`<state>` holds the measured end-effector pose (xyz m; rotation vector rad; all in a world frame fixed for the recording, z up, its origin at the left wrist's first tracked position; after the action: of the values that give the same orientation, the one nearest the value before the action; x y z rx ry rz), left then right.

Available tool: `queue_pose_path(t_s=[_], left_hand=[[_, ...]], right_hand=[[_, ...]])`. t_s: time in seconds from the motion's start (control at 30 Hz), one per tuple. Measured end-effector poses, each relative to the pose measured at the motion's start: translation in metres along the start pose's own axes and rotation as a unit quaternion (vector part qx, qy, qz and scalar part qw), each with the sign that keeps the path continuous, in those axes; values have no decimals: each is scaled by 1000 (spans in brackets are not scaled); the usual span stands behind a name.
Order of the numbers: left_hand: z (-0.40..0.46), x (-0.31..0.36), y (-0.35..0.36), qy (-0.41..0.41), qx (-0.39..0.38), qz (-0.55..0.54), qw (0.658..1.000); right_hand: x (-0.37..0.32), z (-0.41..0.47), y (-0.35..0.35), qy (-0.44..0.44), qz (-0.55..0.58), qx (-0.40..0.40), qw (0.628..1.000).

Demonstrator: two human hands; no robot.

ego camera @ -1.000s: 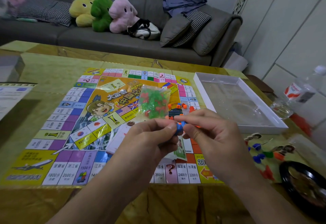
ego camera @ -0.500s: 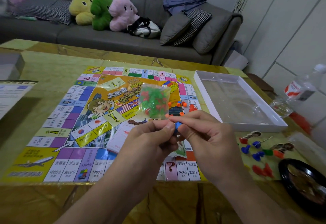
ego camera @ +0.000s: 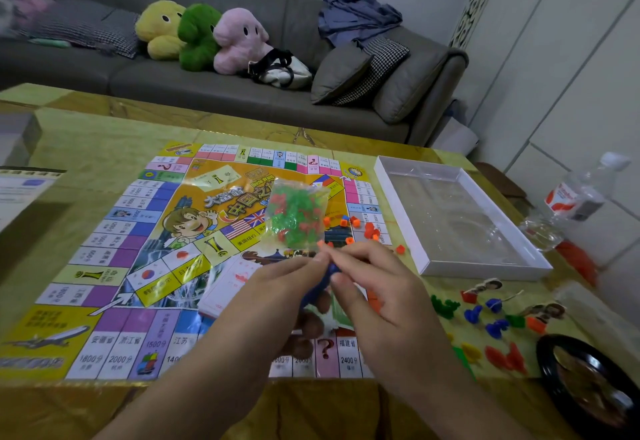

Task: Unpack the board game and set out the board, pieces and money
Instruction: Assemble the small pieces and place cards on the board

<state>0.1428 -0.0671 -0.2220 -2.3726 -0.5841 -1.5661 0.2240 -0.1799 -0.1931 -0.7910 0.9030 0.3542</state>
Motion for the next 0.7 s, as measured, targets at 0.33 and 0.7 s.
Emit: queue_pose_path(t_s=[0.33, 0.7], left_hand=[[18, 3, -21, -52, 31, -100, 993], [24, 4, -25, -21, 46, -144, 988]], right_hand=[[78, 124, -29, 140, -200, -10, 970], [133, 159, -19, 115, -347, -35, 930]])
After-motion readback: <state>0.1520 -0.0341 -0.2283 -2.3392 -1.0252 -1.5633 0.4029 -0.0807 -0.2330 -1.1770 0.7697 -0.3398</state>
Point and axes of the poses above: each hand's wrist, its own z-axis towards the middle knuckle, its own y-axis out of the palm, x = y × z, the point moved 5 cm from there along z, towards the middle knuckle, and after that the axes turned 13 degrees about z, right-handed, at the moved point
